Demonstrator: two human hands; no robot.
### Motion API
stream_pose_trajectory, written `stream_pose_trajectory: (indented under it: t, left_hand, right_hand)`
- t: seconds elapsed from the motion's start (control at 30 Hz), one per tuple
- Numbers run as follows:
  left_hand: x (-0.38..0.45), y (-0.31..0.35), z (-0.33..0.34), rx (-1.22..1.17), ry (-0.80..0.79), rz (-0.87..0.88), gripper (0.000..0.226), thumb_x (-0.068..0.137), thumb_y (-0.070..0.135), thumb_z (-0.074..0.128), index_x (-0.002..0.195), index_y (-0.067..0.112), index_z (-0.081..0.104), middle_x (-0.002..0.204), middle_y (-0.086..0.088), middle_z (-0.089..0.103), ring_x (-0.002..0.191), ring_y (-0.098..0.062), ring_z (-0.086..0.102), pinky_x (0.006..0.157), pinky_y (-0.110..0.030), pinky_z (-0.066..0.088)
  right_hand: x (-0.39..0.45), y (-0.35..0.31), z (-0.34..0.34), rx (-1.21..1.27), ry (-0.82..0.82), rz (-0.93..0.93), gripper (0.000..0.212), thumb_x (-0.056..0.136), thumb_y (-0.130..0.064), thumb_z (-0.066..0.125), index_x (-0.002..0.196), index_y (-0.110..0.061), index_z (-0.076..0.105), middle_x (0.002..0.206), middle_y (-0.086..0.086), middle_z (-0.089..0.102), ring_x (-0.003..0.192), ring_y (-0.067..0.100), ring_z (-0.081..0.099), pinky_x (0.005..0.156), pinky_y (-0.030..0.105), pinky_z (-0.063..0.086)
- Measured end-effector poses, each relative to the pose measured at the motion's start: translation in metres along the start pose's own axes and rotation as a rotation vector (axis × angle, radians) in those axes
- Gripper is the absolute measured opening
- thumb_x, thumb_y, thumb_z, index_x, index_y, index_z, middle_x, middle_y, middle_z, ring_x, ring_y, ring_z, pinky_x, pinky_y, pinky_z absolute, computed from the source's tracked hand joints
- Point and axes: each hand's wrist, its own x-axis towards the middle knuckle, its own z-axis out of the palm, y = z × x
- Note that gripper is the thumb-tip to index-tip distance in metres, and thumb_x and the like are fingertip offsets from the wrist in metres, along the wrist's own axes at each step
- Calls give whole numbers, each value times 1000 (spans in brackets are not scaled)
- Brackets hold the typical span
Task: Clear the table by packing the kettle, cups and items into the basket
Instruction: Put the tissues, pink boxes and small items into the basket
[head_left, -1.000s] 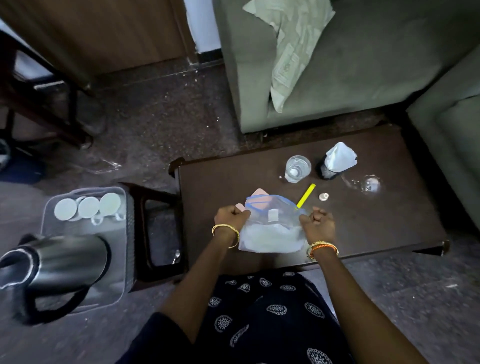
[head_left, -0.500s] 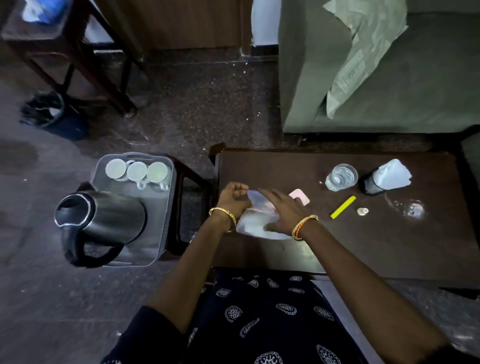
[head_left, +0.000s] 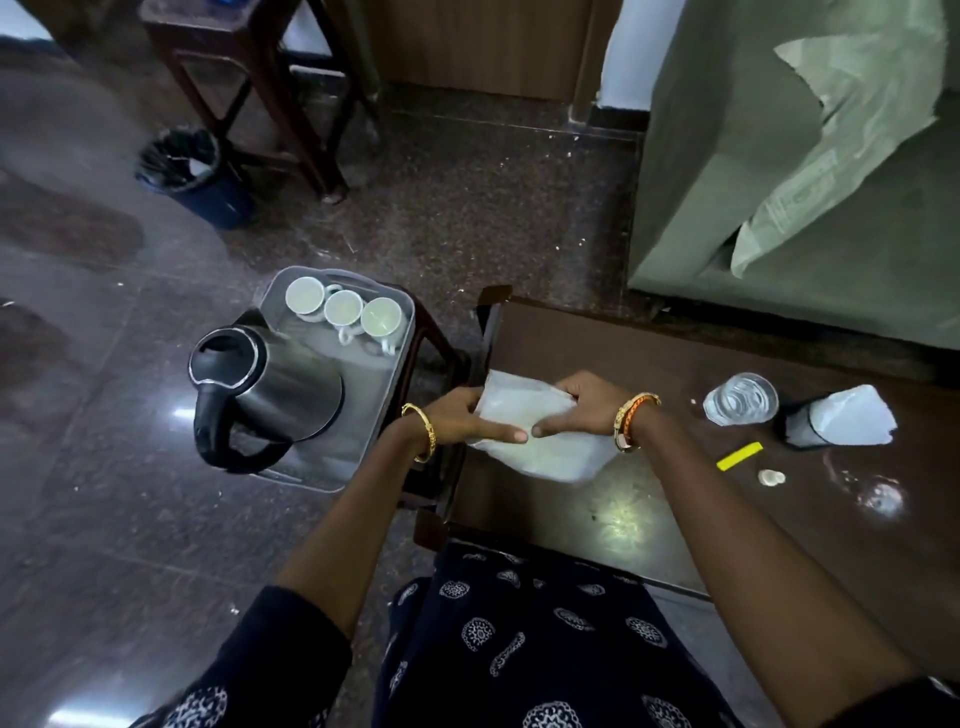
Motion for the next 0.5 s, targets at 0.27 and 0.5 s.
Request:
stream_pose_trajectory:
  t: [0.27,0.5]
  left_hand:
    - [-12,-21,-11,-224,242,26,6,84,14,67,89,11,68,96,-8,67,87,-16,64,81,-30,56]
    - [-26,-35,-22,-383,511,31,14,90,15,60,99,4,61,67,3,60,37,6,56,37,-8,41]
  right_hand:
    - [18,12,-7,356,-74,57,20,71,-23,79,85,-16,67,87,0,69,74,10,67,66,23,53]
    - [31,5,19,957,-113,-3,49,61,-9,78,107,-9,64,97,3,73,87,18,69,69,31,59]
